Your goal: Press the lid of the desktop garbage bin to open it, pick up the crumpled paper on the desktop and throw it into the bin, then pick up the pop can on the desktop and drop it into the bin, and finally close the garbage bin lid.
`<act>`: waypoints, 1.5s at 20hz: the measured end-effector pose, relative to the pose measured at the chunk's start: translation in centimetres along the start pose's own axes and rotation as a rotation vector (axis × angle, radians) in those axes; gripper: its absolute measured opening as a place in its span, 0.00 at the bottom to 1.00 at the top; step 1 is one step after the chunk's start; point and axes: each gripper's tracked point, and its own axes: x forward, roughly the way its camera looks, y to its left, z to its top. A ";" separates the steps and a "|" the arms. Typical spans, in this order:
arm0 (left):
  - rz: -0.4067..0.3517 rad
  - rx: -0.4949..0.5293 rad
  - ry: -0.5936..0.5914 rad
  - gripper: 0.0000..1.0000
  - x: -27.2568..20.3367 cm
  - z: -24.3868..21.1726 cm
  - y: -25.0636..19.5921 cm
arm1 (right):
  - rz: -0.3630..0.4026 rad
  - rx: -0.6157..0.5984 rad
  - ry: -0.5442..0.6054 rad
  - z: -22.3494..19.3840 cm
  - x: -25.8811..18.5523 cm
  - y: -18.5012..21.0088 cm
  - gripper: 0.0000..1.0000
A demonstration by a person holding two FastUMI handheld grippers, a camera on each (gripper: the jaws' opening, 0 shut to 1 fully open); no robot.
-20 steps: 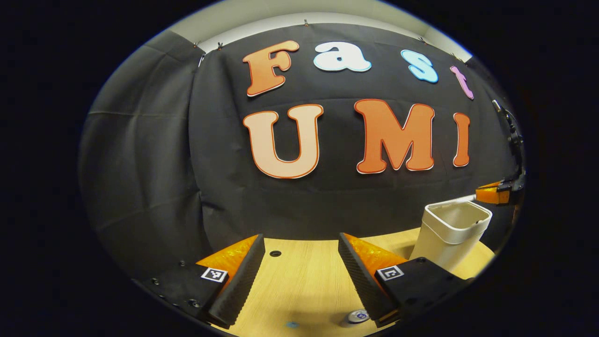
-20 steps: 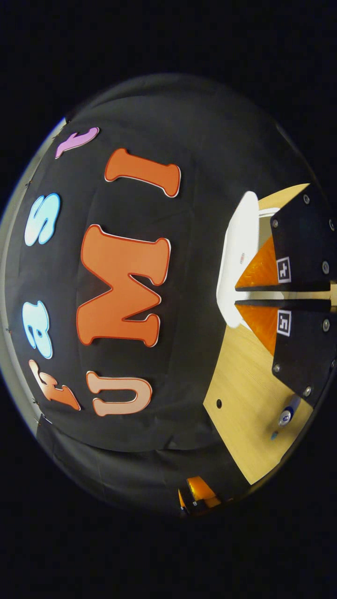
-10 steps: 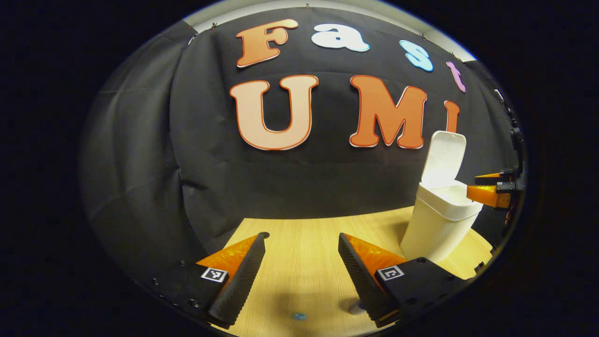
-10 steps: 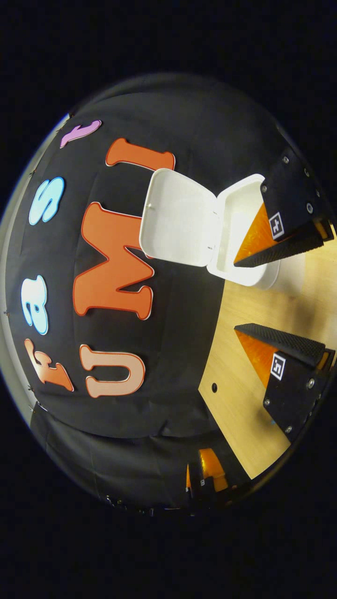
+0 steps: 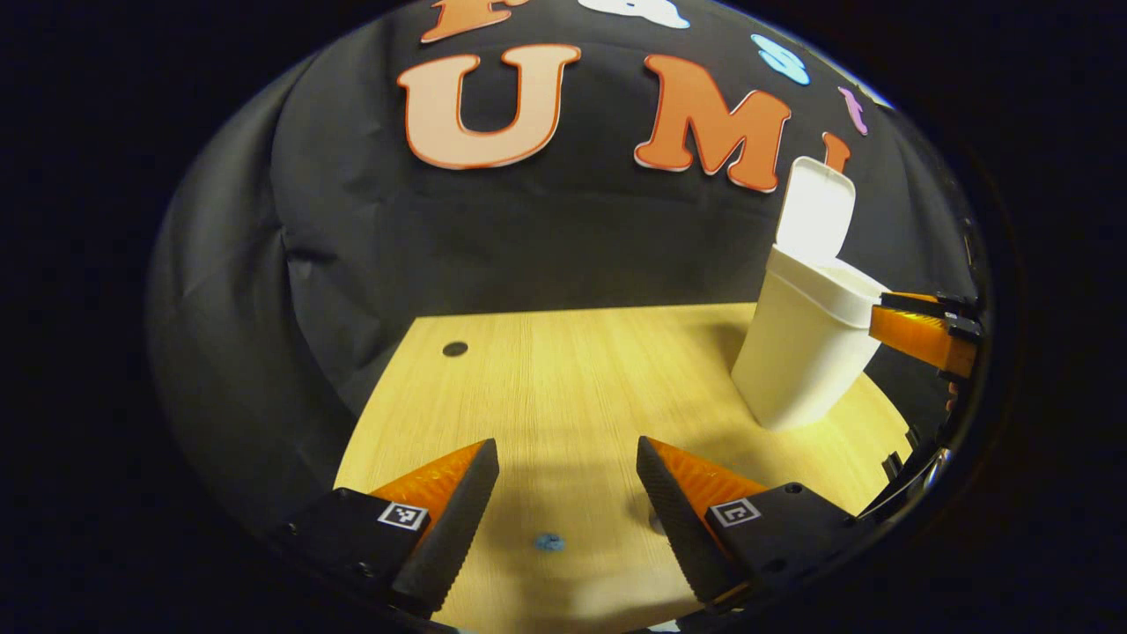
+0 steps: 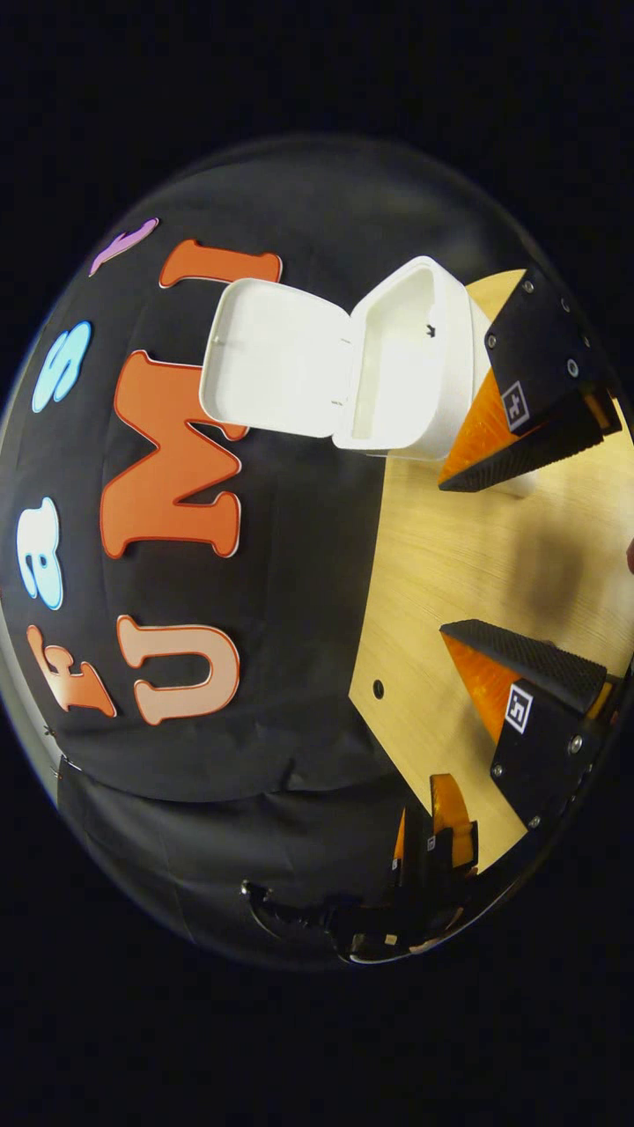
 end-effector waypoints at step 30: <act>-0.008 0.069 0.508 0.65 9.2 -13.1 1.2 | 0.119 0.093 0.284 -16.1 -1.2 8.9 0.94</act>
